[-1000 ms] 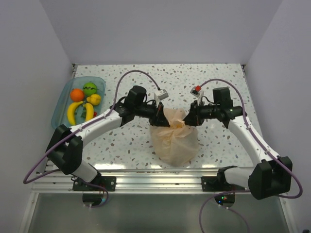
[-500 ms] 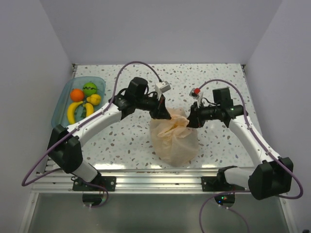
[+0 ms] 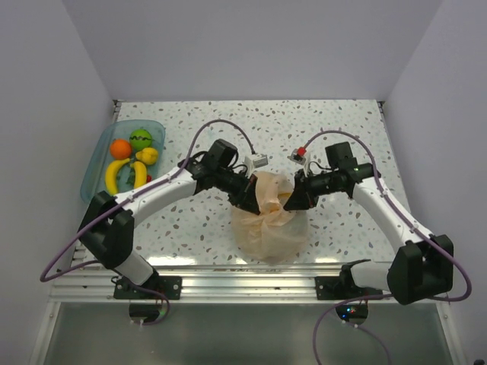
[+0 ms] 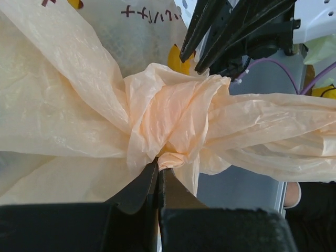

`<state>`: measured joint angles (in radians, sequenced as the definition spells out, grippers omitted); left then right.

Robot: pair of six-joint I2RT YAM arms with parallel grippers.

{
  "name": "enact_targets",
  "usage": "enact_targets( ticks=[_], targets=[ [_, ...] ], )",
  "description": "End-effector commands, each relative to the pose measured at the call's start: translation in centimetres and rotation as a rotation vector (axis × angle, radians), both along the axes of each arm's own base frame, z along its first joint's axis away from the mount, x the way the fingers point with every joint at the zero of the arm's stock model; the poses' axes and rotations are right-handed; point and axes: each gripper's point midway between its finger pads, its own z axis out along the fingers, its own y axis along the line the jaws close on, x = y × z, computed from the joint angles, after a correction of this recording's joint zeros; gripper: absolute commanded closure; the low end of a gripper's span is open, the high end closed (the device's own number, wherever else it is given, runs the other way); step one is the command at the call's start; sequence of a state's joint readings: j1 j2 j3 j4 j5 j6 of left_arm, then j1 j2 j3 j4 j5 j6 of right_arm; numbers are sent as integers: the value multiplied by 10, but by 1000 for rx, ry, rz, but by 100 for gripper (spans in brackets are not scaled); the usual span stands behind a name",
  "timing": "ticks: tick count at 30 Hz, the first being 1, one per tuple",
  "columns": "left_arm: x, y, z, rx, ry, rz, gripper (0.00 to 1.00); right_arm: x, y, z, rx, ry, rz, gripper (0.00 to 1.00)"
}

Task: Place the fake fruits into the plastic bag and tie a complex knot

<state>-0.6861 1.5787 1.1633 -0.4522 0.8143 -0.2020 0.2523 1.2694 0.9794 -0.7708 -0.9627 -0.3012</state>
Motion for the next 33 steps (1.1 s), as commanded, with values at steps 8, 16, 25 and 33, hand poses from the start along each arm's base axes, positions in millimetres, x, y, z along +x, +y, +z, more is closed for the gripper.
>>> enact_targets(
  ticks=[8,16,25,33],
  targets=[
    [-4,-22,-37,36,89,49,100,-29,21,-22,7,94,94,76],
    [24,-23,-63,113,11,220,100,-11,19,-42,-59,128,-28,76],
    [-3,-71,3,-341,75,71,100,-16,35,-46,31,201,-19,56],
    [-10,-85,93,-643,51,-53,100,-3,53,-15,134,158,-91,43]
  ],
)
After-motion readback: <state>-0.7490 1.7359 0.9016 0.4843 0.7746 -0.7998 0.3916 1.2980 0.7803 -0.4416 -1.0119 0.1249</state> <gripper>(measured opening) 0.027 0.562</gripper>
